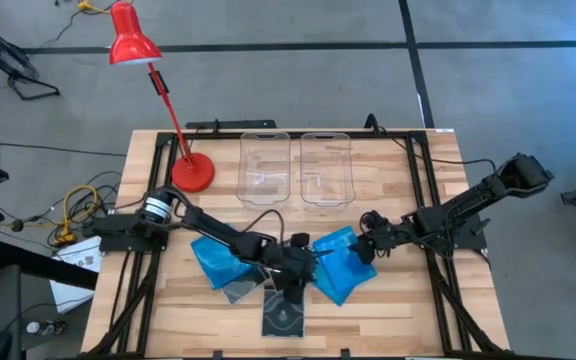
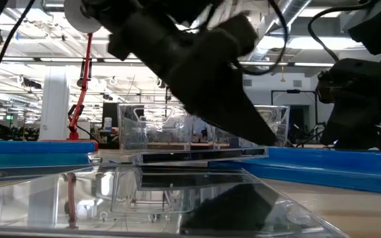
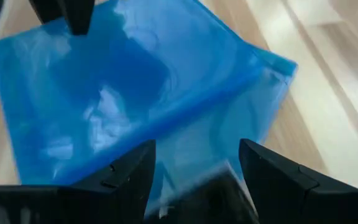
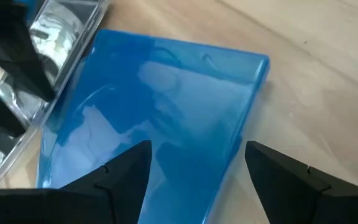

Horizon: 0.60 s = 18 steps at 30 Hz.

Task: Pick & place jewel cases by type
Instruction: Put the right blue cd case into the right transparent bin

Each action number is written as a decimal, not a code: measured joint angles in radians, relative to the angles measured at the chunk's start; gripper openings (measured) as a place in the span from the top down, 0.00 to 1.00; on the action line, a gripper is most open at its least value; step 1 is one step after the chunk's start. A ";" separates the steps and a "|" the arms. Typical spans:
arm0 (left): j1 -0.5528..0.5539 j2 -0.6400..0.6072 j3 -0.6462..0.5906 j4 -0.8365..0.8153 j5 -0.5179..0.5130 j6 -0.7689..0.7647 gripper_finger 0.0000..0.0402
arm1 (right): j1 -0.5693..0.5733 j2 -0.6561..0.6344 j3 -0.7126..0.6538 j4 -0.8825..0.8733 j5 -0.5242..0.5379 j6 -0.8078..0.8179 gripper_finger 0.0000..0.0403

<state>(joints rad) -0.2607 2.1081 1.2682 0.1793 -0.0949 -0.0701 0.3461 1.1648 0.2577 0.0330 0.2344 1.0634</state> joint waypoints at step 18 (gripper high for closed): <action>0.017 0.020 0.050 -0.162 -0.037 -0.118 0.44 | 0.034 0.000 0.000 0.077 -0.028 -0.025 0.37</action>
<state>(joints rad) -0.2436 2.1277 1.3186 0.0176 -0.1322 -0.1879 0.3798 1.1652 0.2573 0.1103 0.2063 1.0382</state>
